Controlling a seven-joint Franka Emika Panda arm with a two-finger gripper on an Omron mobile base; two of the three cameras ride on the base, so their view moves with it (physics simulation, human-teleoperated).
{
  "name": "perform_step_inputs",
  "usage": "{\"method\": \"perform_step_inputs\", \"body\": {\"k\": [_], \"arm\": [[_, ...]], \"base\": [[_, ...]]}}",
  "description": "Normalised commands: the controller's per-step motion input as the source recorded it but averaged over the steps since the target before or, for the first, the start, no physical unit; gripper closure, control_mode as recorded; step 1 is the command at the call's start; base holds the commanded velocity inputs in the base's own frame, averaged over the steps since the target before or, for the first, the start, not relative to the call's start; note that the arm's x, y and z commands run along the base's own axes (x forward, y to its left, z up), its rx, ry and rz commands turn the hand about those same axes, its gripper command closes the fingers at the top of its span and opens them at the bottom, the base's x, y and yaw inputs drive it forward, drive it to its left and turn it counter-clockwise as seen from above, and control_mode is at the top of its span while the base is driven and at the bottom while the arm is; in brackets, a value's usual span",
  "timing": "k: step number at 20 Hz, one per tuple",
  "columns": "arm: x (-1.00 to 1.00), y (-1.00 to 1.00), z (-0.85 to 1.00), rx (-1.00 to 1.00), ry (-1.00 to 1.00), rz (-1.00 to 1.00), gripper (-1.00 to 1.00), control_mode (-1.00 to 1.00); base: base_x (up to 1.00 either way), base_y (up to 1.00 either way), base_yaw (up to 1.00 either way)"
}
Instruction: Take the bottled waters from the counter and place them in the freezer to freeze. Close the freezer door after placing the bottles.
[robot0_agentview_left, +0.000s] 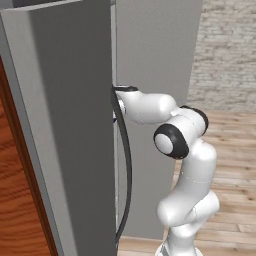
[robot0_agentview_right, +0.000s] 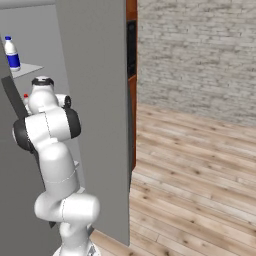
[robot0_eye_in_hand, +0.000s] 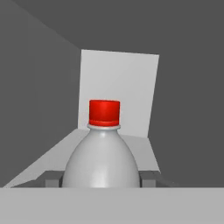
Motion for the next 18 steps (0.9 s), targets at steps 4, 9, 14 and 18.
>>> {"method": "perform_step_inputs", "body": {"k": [4,9,14,18], "arm": [[0.07,0.00,-0.41,0.00,-0.16,0.00,1.00,-1.00],[0.00,0.00,-0.11,0.00,-0.03,0.00,-1.00,-1.00],[0.00,0.00,0.00,0.00,0.00,0.00,-1.00,-1.00],[0.00,0.00,0.00,0.00,0.00,0.00,-1.00,-1.00]], "base": [[0.00,0.00,0.00],[0.00,0.00,0.00],[0.00,0.00,0.00],[0.00,0.00,0.00]]}}
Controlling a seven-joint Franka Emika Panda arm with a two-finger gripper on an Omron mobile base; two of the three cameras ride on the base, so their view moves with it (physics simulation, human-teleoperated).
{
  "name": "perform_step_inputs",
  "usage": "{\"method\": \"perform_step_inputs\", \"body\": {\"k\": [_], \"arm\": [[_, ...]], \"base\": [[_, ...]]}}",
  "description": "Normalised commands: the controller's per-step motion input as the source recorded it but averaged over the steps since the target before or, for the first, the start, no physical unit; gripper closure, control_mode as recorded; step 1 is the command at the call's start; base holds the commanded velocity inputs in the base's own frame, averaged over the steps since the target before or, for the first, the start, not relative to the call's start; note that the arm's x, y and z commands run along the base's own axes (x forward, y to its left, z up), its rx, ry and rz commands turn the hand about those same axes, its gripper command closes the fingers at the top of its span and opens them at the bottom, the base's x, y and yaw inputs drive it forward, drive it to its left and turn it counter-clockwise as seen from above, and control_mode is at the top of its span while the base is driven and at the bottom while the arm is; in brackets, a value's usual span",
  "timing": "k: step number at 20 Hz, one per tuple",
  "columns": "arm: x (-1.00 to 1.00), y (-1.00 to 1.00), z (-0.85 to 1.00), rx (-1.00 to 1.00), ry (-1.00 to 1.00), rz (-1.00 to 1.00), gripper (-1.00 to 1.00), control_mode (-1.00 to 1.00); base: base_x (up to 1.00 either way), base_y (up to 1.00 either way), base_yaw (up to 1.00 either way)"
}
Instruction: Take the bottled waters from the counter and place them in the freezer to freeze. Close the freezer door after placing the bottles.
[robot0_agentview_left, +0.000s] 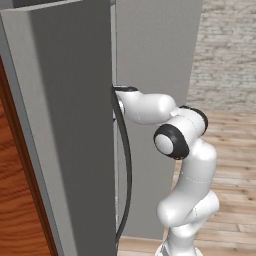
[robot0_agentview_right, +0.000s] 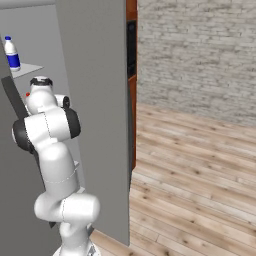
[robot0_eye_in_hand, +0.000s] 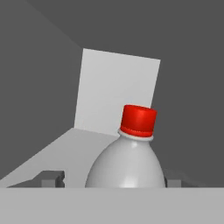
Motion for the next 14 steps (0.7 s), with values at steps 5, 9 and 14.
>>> {"method": "perform_step_inputs", "body": {"k": [5,9,14], "arm": [[0.00,0.00,0.00,0.00,0.00,0.00,-1.00,-1.00],[0.00,0.00,0.00,0.00,0.00,0.00,-1.00,-1.00],[0.00,-0.41,0.00,0.00,0.05,-0.11,-1.00,-1.00]], "base": [[0.00,0.00,0.00],[0.00,0.00,0.00],[0.00,0.00,0.00]]}}
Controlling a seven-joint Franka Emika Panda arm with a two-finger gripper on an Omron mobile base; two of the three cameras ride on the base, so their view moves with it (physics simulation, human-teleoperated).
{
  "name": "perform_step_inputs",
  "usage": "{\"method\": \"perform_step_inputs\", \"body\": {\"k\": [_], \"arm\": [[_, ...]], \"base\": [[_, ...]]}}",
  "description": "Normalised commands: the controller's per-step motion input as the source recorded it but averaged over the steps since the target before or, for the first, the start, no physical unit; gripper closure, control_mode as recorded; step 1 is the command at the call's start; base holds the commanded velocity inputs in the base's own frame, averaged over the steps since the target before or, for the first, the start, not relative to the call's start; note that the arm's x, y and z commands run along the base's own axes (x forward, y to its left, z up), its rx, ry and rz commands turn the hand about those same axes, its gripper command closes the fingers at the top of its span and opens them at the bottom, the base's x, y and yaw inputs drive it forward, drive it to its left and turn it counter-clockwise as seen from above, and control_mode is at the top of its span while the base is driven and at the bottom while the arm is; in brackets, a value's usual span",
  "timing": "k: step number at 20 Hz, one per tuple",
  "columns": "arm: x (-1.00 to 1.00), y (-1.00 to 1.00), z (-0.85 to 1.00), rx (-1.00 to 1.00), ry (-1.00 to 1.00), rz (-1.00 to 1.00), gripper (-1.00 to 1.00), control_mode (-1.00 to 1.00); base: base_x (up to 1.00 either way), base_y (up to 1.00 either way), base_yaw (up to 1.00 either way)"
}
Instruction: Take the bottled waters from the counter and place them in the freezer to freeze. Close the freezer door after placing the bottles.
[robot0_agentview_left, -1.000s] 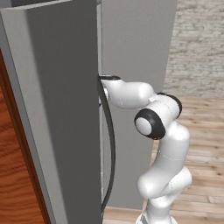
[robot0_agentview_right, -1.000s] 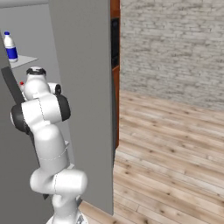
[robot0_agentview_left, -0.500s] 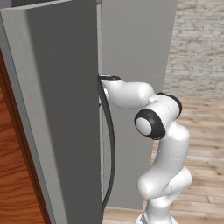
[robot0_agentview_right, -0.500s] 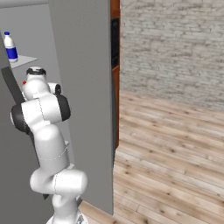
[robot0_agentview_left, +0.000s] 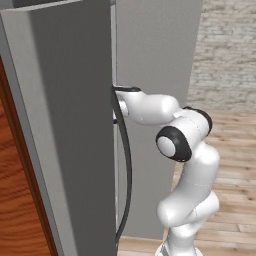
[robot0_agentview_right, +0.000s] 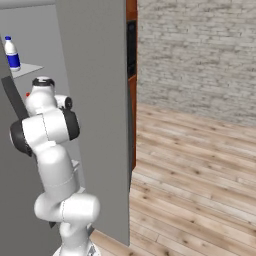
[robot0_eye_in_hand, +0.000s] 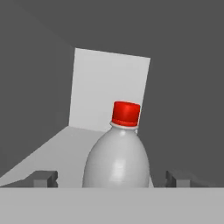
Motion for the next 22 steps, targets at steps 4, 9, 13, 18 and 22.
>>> {"method": "perform_step_inputs", "body": {"k": [4,9,13,18,22], "arm": [[0.00,-0.71,0.00,0.00,0.05,-0.11,-1.00,-1.00],[0.00,-0.69,0.00,0.00,0.02,-0.09,-1.00,-1.00],[0.00,-0.72,0.00,0.00,0.00,-0.09,-1.00,-1.00],[0.00,-0.87,0.00,0.00,0.03,-0.12,-1.00,-1.00],[-0.52,-0.41,0.00,0.00,0.00,-0.06,-1.00,-1.00]], "base": [[0.00,0.00,0.00],[0.00,0.00,0.00],[0.00,0.00,0.00],[0.00,0.00,0.00],[0.00,0.00,0.00]]}}
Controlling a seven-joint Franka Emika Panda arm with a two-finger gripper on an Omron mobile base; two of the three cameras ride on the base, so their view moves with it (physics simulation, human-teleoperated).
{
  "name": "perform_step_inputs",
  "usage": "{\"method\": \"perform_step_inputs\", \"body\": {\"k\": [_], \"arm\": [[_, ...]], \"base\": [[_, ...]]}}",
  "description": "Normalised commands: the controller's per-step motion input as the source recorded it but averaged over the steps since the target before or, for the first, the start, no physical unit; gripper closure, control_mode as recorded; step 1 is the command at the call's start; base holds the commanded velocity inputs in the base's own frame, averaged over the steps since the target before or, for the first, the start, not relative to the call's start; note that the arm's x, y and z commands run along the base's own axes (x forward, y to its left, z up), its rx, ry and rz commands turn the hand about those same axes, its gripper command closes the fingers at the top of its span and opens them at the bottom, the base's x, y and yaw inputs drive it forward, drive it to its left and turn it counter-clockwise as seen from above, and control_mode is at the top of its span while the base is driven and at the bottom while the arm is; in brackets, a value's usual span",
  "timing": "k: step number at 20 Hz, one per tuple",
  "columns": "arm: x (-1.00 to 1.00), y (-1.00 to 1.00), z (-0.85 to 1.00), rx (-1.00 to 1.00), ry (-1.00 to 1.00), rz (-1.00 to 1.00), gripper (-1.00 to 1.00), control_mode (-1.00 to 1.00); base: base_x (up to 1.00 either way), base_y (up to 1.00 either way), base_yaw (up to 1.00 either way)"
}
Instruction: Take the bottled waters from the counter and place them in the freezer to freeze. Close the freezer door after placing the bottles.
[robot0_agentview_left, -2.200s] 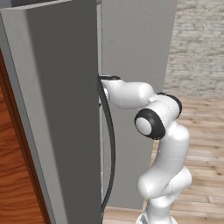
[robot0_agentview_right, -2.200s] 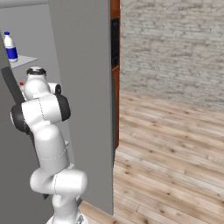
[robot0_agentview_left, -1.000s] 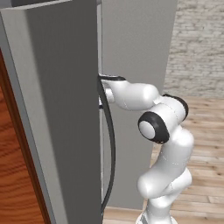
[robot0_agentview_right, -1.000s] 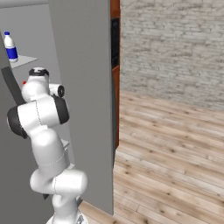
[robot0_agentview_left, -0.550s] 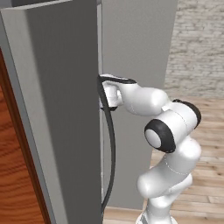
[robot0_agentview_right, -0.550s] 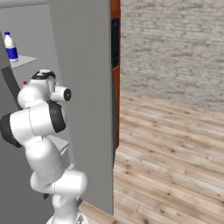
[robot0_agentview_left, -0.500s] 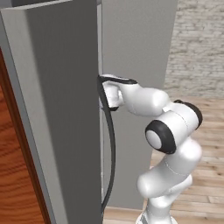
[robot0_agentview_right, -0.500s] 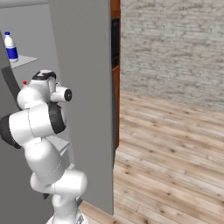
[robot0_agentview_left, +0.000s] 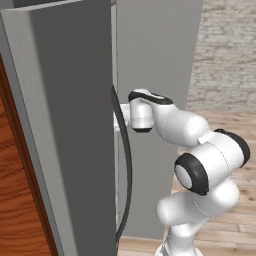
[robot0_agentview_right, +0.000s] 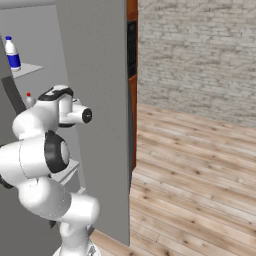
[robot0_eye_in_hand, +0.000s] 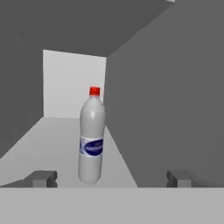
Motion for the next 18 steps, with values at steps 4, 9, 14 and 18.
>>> {"method": "perform_step_inputs", "body": {"k": [4,9,14,18], "arm": [[-0.91,-0.35,0.17,0.00,0.00,-0.06,-1.00,-1.00],[-0.93,-0.61,0.16,0.00,0.05,-0.08,-1.00,-1.00],[-0.84,-0.69,0.14,0.00,0.13,-0.12,-1.00,-1.00],[-0.36,-0.87,0.07,-0.02,0.32,-0.27,-1.00,-1.00]], "base": [[0.00,0.00,0.00],[0.00,0.00,0.00],[0.00,0.00,0.00],[0.00,0.00,0.00]]}}
